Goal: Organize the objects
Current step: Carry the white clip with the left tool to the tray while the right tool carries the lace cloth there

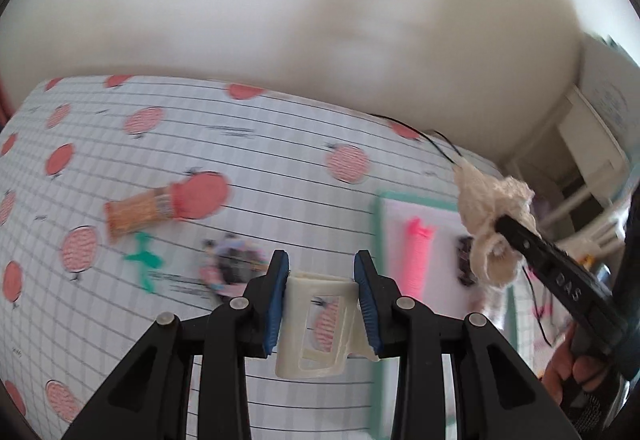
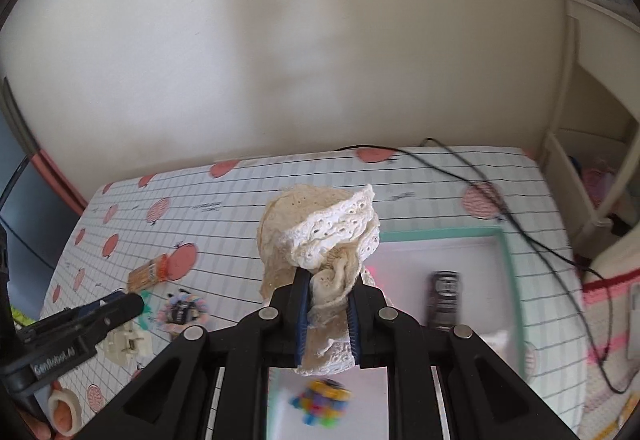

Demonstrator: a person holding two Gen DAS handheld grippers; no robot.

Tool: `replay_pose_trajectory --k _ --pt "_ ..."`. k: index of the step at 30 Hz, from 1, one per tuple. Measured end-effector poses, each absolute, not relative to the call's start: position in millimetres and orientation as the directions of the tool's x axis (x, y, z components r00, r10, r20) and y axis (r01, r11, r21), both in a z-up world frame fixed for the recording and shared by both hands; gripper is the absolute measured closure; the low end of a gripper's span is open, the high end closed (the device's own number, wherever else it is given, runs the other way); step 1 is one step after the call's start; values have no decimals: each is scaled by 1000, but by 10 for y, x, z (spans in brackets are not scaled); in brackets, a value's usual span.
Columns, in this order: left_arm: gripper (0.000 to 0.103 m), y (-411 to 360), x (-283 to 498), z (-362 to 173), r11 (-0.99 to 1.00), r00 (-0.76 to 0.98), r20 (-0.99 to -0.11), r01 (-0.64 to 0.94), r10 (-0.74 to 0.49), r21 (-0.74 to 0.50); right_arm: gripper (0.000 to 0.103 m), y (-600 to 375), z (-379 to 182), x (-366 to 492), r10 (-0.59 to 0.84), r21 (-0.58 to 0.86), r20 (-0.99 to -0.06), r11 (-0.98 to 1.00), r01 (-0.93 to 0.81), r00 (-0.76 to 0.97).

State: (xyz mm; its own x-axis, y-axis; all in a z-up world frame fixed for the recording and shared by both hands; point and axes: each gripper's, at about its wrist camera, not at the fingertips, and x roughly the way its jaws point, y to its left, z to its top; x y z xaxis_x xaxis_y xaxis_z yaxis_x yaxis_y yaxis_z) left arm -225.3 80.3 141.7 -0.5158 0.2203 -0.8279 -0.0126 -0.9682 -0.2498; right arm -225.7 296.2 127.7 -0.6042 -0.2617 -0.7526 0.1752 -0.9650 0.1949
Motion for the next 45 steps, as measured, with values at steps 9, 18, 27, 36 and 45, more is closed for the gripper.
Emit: replay_pose_trajectory --k 9,18,27,36,45 --pt "68 1651 -2088 1229 -952 -399 -868 -199 296 -233 86 3586 1373 -2137 -214 188 -759 -976 107 -614" --pt "68 2175 -1854 765 -935 -248 -927 -288 282 -208 86 3562 1048 -2146 -210 170 -827 -978 125 -521" --pt "68 2282 -1794 542 -949 -235 -948 -278 216 -147 85 3320 607 -2175 -210 152 -881 -974 168 -424" --pt "68 2312 -1779 343 -958 -204 -959 -247 198 -146 84 3221 255 -2187 -187 134 -919 -976 172 -348" --pt "68 2320 -1766 353 -954 -180 -955 -231 234 -191 79 3206 258 -2175 -186 129 -923 -974 184 -336"
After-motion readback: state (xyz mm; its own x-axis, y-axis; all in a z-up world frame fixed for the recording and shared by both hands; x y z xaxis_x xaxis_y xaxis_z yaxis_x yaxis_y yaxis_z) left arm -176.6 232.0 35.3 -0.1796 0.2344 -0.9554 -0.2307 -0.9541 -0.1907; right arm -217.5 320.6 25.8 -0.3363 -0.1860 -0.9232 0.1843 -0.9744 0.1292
